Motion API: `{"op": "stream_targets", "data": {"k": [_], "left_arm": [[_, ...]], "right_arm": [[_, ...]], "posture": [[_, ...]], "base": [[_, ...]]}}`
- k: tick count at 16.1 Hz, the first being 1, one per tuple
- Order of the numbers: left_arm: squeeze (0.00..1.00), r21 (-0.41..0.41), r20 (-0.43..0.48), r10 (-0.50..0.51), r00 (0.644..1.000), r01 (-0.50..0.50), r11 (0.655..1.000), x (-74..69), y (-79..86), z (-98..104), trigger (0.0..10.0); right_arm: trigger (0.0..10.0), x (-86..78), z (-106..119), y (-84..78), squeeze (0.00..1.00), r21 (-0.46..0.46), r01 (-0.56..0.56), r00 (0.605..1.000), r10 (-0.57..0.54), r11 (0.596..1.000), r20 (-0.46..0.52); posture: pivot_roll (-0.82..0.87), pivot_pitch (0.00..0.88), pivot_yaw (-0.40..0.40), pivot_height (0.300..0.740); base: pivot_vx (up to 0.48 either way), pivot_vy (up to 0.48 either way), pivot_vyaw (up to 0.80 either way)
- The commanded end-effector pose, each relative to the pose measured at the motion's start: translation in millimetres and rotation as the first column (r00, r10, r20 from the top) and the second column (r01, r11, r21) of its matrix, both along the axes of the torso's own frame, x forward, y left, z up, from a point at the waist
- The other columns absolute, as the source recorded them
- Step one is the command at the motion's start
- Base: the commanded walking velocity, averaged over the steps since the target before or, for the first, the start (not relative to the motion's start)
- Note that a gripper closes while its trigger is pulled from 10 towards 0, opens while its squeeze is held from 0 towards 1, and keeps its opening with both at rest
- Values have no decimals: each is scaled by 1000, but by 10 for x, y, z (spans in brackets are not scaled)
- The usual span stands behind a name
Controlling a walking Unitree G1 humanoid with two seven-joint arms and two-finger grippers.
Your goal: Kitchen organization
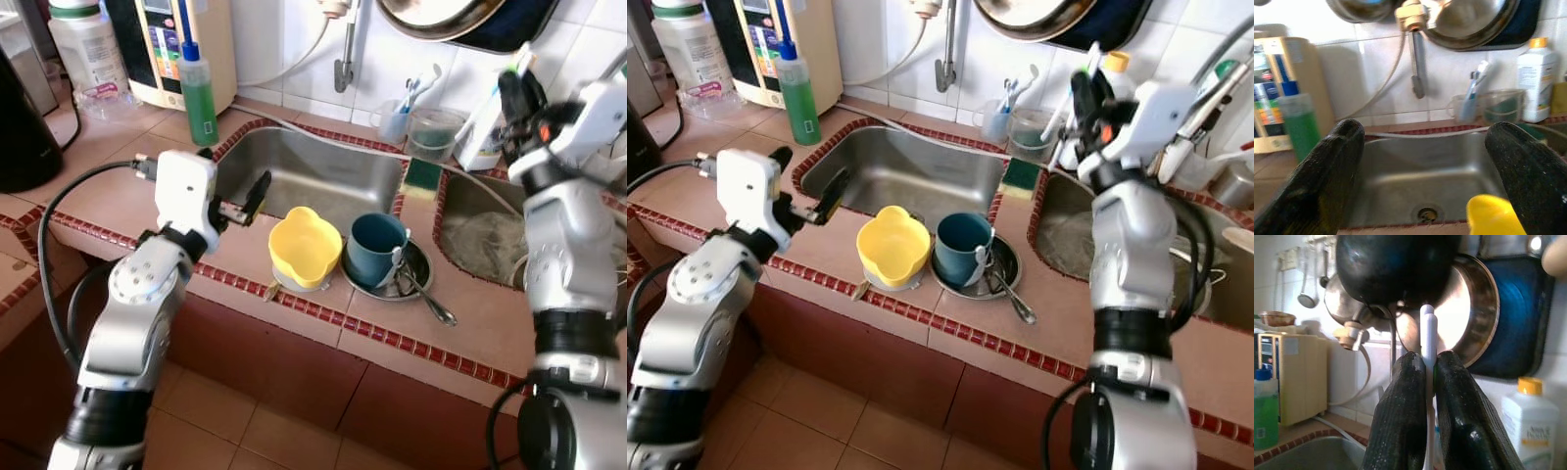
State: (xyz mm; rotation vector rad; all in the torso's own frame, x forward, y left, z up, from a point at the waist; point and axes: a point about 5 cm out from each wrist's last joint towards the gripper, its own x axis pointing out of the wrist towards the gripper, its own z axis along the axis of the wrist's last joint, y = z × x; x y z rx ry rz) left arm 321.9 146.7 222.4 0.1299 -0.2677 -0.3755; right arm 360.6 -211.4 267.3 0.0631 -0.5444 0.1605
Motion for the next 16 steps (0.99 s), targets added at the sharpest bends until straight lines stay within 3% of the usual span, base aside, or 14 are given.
{"op": "stream_targets", "data": {"k": [1, 5, 7, 16], "left_arm": [[0, 0, 1, -31, 1000, 31, 1000, 44, -42, 44, 10000], [0, -39, -45, -50, 998, 48, 998, 141, -32, 36, 10000], [0, -51, -56, -52, 997, 49, 997, 163, -20, 21, 10000], [0, -80, -82, -58, 995, 51, 995, 164, 10, -8, 10000]], "right_arm": [[10000, -43, 54, 46, 0, -28, 13, 999, -12, 1000, 33], [10000, -131, 99, 81, 0, -21, 22, 999, -21, 1000, 50], [10000, -159, 102, 126, 0, -60, 14, 999, -10, 998, 51], [10000, -175, 106, 180, 0, -64, -10, 999, 12, 998, 32]], "posture": [[-95, 16, 18, 740], [-112, 25, 35, 740], [-116, 28, 38, 740], [-104, 31, 29, 740]], "base": [[0, 0, 0], [0, 0, 0], [0, 0, 0], [0, 0, 0]]}}
